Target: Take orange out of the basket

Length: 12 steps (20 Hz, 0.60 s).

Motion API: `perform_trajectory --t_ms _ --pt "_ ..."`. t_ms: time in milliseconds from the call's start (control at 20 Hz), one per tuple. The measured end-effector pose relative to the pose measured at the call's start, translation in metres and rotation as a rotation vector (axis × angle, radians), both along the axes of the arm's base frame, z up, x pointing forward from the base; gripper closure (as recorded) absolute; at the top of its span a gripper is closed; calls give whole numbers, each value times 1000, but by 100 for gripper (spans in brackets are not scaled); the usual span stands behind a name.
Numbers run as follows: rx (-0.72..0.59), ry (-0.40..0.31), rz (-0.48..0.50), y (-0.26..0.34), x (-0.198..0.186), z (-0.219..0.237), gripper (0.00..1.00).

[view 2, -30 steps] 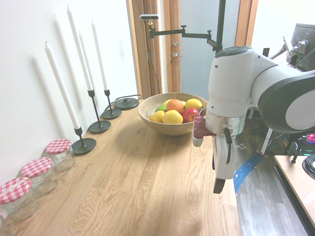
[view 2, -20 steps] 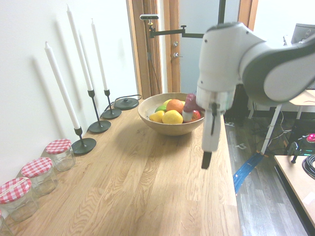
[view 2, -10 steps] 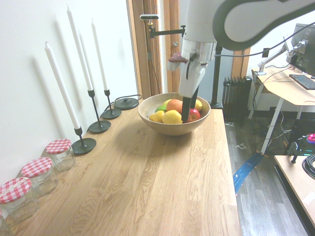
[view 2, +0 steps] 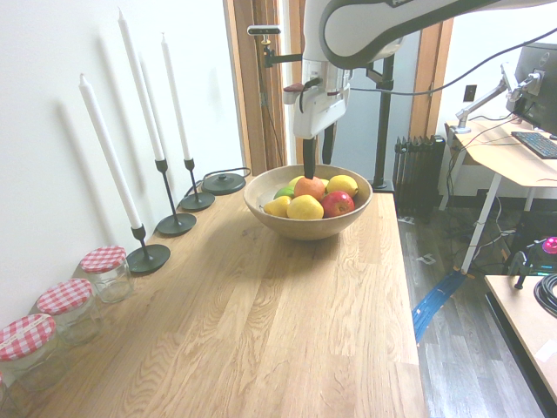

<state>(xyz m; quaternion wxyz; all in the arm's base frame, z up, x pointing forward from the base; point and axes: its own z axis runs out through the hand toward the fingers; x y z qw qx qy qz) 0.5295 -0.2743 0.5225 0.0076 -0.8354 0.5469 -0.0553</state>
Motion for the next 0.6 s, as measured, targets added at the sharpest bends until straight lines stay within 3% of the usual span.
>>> perform_trajectory --t_ms 600 --pt "58 50 -64 -84 12 -51 0"
